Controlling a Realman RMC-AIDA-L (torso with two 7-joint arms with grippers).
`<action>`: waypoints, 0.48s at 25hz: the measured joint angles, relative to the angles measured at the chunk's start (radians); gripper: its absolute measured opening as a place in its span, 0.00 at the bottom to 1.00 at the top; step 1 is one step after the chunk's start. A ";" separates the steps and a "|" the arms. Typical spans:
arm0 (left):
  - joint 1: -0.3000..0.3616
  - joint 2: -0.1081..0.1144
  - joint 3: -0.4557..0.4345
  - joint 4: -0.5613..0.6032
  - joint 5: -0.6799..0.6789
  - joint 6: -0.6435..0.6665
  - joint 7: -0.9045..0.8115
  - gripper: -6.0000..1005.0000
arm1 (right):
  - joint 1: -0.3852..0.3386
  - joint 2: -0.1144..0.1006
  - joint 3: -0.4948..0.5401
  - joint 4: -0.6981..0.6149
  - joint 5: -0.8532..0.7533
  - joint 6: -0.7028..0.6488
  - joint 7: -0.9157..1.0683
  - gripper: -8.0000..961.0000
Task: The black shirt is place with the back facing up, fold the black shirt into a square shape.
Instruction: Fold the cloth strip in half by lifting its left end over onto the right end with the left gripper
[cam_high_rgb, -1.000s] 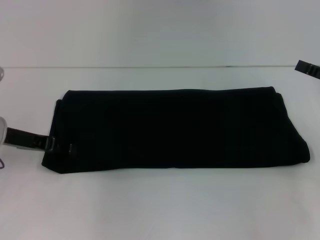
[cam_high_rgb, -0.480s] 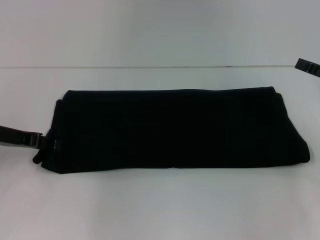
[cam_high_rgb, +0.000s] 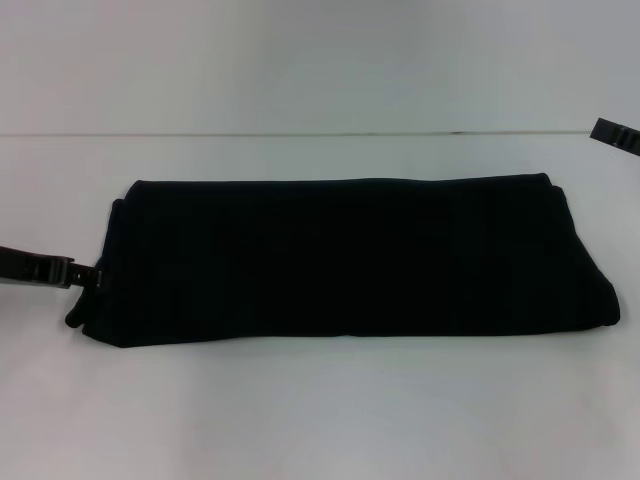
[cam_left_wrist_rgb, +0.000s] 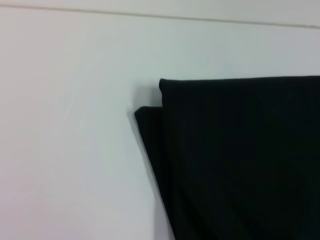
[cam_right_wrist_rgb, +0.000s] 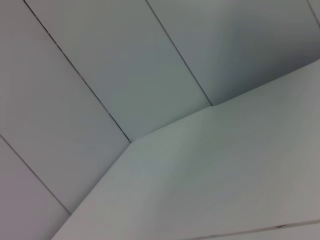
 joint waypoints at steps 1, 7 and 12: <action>0.002 0.000 -0.001 0.007 0.000 0.000 -0.003 0.63 | 0.000 0.000 0.000 0.000 0.000 0.000 0.000 0.76; 0.008 0.002 -0.001 0.013 0.001 0.000 -0.017 0.63 | -0.001 0.000 0.000 0.001 0.000 0.000 0.000 0.76; 0.011 0.001 0.000 0.013 0.002 0.000 -0.030 0.63 | 0.001 0.000 0.000 0.001 0.000 0.000 0.000 0.76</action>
